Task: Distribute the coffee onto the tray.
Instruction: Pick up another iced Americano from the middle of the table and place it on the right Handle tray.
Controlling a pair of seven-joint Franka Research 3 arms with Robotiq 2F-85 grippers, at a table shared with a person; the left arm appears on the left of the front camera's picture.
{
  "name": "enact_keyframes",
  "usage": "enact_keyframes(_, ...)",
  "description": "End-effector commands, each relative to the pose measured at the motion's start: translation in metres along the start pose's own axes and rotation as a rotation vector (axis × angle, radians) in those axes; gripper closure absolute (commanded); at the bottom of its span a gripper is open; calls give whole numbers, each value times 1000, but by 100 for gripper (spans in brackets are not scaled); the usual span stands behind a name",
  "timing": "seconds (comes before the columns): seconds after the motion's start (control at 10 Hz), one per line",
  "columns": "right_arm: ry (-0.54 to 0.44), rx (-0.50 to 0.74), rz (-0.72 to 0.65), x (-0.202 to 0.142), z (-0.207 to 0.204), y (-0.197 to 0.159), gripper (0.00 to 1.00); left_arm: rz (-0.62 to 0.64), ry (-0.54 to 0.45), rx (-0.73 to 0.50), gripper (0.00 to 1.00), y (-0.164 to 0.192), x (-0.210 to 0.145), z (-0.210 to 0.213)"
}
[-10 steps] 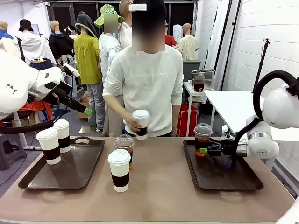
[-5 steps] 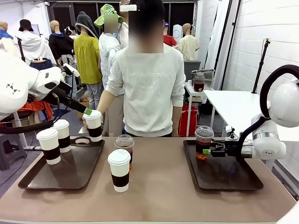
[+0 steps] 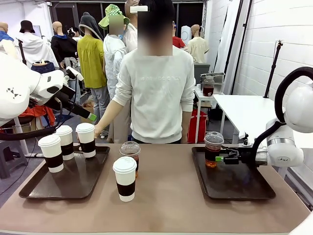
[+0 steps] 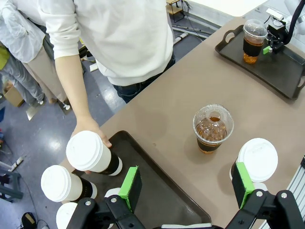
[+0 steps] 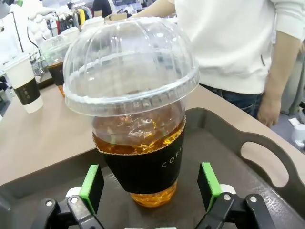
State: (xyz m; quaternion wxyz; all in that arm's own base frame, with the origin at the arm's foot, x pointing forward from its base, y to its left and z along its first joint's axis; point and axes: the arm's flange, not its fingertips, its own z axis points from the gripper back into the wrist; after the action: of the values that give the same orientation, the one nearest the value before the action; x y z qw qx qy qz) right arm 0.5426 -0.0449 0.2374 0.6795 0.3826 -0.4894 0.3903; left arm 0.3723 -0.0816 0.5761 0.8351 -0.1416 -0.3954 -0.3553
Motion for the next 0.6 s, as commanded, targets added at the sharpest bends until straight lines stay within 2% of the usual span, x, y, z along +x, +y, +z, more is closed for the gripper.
enact_keyframes(0.0, -5, 11, -2, -1, -3, 2, 0, 5, 0, -9, 0, 1, -1, 0)
enact_keyframes(0.4, -1, 4, -1, -1, -2, 1, 0, 5, 0, -9, 0, 1, -1, 0)
enact_keyframes(0.5, 12, -12, 4, 11, 10, 3, 0, 5, 0, -9, 0, 1, -1, 0)
